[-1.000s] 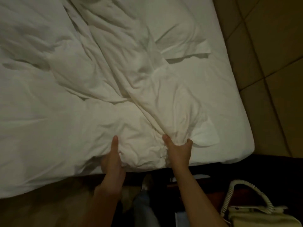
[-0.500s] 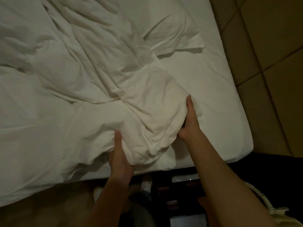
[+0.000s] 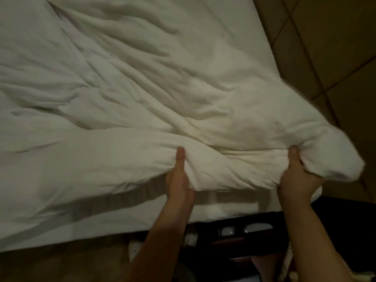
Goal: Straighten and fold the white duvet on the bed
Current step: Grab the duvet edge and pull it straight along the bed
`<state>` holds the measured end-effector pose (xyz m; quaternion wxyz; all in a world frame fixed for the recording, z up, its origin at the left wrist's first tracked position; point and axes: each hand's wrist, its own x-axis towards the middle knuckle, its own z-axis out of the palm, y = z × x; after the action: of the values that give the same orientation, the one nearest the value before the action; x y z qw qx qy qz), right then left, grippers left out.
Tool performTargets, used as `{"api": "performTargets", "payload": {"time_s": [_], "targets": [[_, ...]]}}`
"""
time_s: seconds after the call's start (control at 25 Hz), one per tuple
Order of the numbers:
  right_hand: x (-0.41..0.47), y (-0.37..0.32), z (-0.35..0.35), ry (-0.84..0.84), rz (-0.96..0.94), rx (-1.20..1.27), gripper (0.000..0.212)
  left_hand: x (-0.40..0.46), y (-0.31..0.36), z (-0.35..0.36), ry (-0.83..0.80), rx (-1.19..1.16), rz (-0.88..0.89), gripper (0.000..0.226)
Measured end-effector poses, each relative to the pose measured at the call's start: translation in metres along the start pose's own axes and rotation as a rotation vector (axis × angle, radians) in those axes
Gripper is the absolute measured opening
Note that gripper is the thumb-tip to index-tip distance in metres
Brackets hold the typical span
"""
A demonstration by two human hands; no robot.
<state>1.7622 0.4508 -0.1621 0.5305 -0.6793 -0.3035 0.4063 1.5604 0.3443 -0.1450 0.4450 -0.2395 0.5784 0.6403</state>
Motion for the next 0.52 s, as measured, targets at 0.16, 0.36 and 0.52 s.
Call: {"api": "performTargets", "payload": {"time_s": [0.16, 0.36, 0.52], "targets": [[-0.006, 0.053, -0.015, -0.066, 0.339, -0.113, 0.072, 0.026, -0.05, -0.041, 0.074, 0.017, -0.059, 0.107], [-0.068, 0.051, -0.014, -0.051, 0.525, 0.152, 0.076, 0.02, -0.05, -0.074, -0.07, -0.009, 0.056, 0.085], [-0.168, 0.067, 0.031, -0.325, 0.764, 0.214, 0.092, 0.024, -0.014, -0.119, -0.012, -0.201, 0.111, 0.097]]}}
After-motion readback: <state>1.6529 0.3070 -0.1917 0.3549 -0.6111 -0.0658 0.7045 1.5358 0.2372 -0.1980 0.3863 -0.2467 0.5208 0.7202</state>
